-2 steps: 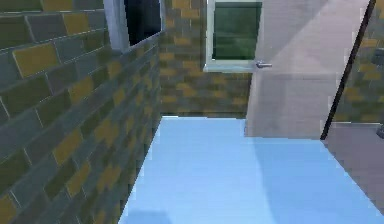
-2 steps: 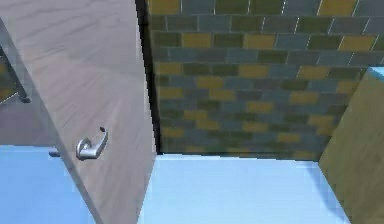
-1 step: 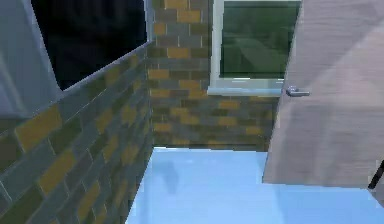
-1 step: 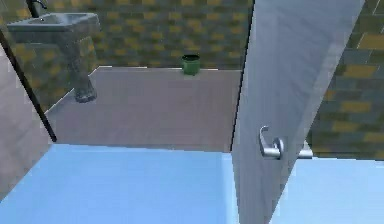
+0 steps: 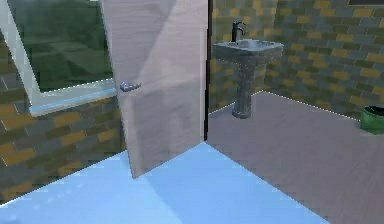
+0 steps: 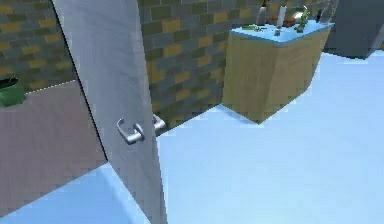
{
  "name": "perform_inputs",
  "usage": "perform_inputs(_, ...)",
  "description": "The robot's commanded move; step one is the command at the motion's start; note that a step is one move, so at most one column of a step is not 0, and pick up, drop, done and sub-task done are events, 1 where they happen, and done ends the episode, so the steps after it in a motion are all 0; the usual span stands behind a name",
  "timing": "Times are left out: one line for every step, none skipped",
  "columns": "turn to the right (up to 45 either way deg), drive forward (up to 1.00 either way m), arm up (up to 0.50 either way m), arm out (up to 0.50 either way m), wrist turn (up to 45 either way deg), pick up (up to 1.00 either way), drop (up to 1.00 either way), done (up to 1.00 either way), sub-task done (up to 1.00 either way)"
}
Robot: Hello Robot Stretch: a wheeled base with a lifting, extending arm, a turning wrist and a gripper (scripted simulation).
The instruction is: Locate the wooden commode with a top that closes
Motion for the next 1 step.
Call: perform_inputs(21.0, 0.0, 0.0, 0.0, 0.0, 0.0, 0.0, 0.0, 0.0)
